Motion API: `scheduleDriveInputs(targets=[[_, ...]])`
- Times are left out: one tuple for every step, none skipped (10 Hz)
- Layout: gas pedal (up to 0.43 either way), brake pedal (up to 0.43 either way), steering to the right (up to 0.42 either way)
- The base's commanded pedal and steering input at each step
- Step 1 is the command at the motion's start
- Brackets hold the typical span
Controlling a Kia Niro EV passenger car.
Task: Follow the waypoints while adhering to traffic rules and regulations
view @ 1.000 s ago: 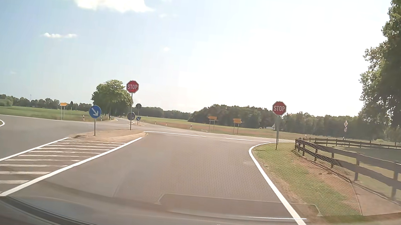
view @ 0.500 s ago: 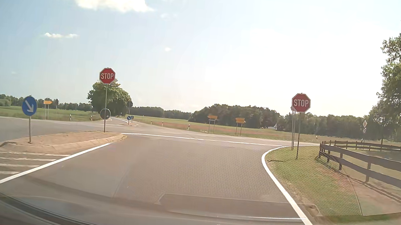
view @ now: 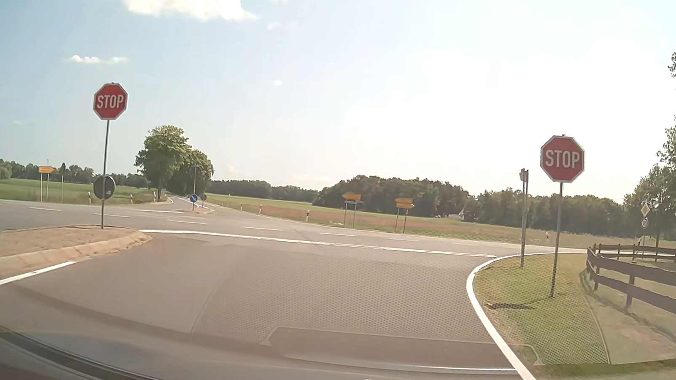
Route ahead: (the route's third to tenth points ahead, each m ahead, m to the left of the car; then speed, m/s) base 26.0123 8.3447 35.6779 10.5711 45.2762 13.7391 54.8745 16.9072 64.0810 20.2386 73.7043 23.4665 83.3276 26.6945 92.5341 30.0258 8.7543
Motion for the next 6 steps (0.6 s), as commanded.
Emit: scheduleDriveInputs(targets=[[0.0, 0.305, 0.006], [0.0, 0.311, 0.0], [0.0, 0.323, -0.002], [0.0, 0.335, -0.003], [0.0, 0.348, -0.007], [0.0, 0.36, -0.01]])
